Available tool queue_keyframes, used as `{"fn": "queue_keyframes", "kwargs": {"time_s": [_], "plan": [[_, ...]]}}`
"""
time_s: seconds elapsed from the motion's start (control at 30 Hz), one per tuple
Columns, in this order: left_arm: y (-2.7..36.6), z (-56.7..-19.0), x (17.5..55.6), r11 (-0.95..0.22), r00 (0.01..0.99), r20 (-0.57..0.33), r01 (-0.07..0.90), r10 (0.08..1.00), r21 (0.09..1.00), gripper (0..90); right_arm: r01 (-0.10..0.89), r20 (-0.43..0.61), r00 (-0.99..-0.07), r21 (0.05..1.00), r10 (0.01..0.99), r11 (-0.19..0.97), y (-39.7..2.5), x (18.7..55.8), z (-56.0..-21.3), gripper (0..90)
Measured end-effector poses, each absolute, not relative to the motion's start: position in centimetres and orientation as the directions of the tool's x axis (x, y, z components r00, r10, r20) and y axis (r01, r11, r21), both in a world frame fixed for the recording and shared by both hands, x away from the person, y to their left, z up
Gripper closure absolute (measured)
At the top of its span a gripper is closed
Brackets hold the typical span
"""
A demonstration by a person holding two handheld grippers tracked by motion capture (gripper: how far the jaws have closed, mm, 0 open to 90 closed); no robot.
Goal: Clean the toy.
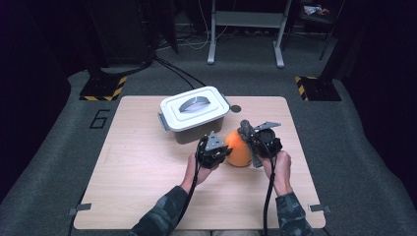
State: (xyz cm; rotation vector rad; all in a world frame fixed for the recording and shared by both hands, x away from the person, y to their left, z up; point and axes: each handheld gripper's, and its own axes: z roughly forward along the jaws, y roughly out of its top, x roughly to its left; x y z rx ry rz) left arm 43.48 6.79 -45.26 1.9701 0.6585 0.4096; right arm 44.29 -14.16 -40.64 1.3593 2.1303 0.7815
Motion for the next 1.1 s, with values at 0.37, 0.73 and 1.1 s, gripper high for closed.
{"fn": "queue_keyframes", "kwargs": {"time_s": [0.37, 0.73, 1.1], "plan": [[6.6, -45.1, 43.5, -0.376, 0.800, 0.006, 0.276, 0.600, 0.885, 83.5, 0.649, -0.100, -0.344, 0.693, 0.934, 0.313, -15.3, 44.2, -40.7, 77.3], [6.4, -45.0, 43.5, -0.383, 0.797, 0.014, 0.274, 0.604, 0.882, 83.4, 0.573, -0.081, -0.530, 0.700, 0.844, 0.427, -10.8, 42.1, -39.8, 77.3], [7.0, -45.5, 43.5, -0.375, 0.800, -0.001, 0.282, 0.600, 0.883, 83.6, 0.598, -0.124, -0.442, 0.698, 0.888, 0.395, -12.4, 43.4, -40.3, 77.9]]}}
